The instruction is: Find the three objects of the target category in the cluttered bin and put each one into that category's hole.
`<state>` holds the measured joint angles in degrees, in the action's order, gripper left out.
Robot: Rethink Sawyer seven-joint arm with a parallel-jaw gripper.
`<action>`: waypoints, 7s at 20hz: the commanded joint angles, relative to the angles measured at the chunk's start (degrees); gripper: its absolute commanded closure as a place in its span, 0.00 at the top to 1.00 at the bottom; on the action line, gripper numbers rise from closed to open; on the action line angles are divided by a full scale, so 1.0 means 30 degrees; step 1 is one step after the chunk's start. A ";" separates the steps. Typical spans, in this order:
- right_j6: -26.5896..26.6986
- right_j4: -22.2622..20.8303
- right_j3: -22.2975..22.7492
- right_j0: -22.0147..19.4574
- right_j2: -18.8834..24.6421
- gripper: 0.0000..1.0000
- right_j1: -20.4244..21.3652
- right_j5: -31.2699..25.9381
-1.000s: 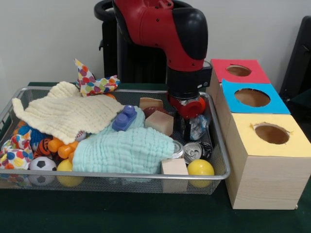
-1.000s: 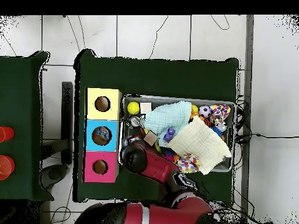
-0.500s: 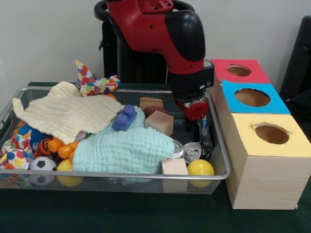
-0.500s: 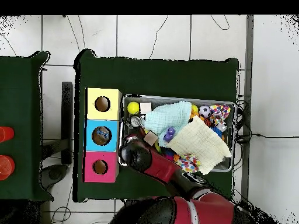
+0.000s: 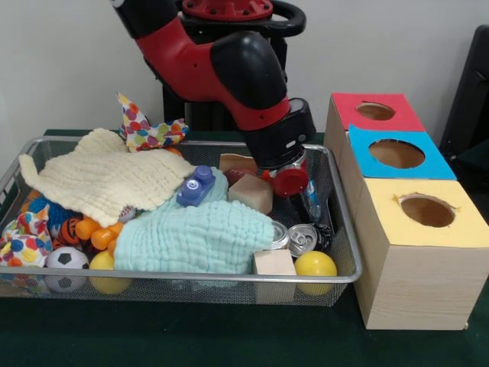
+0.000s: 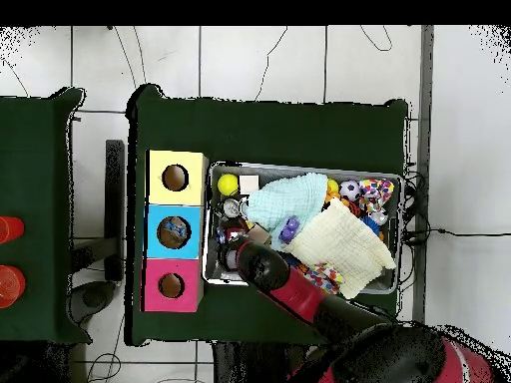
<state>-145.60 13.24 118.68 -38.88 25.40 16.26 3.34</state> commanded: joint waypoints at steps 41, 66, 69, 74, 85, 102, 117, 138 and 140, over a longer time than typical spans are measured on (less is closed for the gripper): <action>0.1628 -0.1936 0.0624 -0.5122 0.4434 1.00 -0.5030 -0.7854; 0.1169 -0.2330 0.0774 -0.6845 0.4902 1.00 -0.3764 -1.1045; 0.0935 -0.2192 0.0832 -0.6845 0.5130 1.00 -0.3722 -1.0998; 0.0929 -0.2190 0.0763 -0.6884 0.5170 1.00 -0.3651 -1.1112; 0.0330 -0.1938 0.2471 -0.8081 0.6086 1.00 -0.2087 -1.1796; 0.0465 -0.1894 0.1481 -0.8257 0.5766 1.00 -0.3138 -1.0616; -0.0175 -0.1579 -0.0290 -0.6938 0.5186 1.00 -0.4265 -0.8650; -0.2679 -0.0271 -0.0169 -0.6162 0.3822 1.00 -0.1923 -0.6439; -0.2726 -0.0088 -0.0171 -0.6418 0.4046 1.00 -0.2213 -0.6322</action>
<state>-145.60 6.89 128.94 -56.90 39.43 9.21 -24.32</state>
